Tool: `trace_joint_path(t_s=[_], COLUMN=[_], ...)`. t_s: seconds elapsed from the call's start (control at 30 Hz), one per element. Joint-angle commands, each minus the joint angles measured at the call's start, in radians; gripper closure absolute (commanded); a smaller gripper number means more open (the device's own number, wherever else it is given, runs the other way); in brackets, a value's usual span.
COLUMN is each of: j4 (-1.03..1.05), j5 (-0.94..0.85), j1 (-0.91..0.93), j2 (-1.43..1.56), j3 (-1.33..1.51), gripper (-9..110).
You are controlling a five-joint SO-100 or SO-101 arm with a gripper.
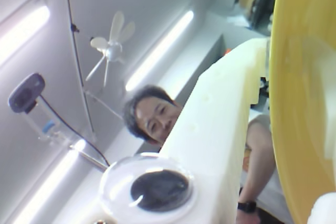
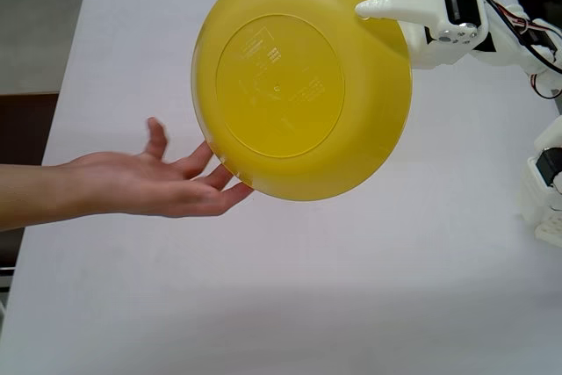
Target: Could you take three plates?
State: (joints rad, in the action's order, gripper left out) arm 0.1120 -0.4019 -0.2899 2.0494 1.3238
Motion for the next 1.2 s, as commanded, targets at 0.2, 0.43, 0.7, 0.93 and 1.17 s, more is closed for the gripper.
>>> trace_joint_path(t_s=[0.2, 0.43, 0.7, 0.93, 1.17], j4=[-0.037, -0.028, 0.086, 0.13, 0.229], j5=[-0.003, 0.0, -0.087, -0.126, -0.161], j1=[-0.008, -0.005, 0.009, 0.029, 0.081], j2=[0.021, 0.021, 0.031, 0.037, 0.055], j3=[-0.011, -0.011, -0.011, -0.011, -0.037], gripper=[102, 102, 76, 61, 62])
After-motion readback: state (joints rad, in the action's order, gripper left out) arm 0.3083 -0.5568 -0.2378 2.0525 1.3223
